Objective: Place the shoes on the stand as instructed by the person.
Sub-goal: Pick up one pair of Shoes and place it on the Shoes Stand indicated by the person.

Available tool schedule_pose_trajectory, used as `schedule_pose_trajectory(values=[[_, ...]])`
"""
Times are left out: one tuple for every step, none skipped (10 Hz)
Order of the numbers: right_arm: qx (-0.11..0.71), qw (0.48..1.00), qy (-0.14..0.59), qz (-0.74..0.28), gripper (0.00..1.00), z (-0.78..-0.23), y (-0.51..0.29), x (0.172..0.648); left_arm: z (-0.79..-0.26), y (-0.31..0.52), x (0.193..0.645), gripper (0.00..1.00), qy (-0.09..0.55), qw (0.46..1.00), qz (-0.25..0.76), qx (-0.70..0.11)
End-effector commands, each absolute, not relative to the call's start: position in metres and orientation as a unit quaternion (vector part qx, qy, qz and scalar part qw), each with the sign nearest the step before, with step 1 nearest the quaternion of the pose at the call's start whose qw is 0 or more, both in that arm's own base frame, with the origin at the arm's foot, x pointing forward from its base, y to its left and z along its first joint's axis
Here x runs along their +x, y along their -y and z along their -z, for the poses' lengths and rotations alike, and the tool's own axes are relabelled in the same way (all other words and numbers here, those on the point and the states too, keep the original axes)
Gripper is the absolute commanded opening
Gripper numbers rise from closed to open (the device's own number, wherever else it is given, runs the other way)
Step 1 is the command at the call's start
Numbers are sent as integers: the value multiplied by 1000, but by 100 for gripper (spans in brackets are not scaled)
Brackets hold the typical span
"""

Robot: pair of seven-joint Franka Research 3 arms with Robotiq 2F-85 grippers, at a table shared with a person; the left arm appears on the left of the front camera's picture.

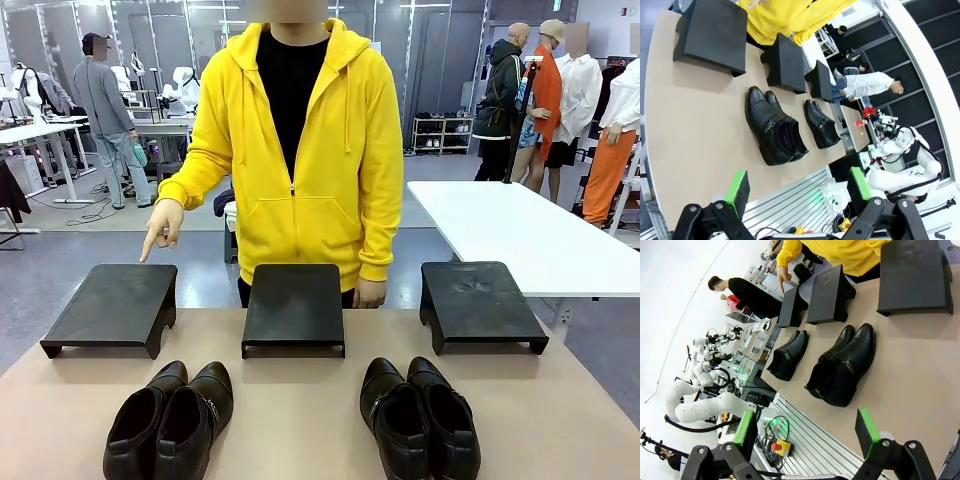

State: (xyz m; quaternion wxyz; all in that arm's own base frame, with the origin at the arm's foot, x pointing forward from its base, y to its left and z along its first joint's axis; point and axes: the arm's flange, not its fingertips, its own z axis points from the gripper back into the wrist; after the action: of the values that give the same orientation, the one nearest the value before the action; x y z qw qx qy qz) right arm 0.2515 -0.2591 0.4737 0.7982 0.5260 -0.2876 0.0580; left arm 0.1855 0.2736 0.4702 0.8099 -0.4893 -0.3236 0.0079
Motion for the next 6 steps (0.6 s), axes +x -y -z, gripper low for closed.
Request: schedule_pose_trajectory(values=[[529, 795, 290, -65, 100, -475, 261, 252, -521, -234, 218, 100, 276, 845, 39, -457], [529, 795, 290, -65, 100, -475, 261, 252, -549, -205, 234, 100, 250, 857, 70, -444], [529, 795, 290, -65, 100, -475, 261, 252, -574, -169, 251, 100, 216, 875, 104, -421], [529, 795, 290, -65, 100, -475, 261, 252, -594, -128, 267, 100, 175, 896, 137, -385], [529, 795, 290, -65, 100, -475, 261, 252, -611, -79, 282, 100, 138, 918, 167, -332], [529, 795, 290, -65, 100, -475, 261, 252, -624, -38, 290, 100, 120, 927, 184, -305]])
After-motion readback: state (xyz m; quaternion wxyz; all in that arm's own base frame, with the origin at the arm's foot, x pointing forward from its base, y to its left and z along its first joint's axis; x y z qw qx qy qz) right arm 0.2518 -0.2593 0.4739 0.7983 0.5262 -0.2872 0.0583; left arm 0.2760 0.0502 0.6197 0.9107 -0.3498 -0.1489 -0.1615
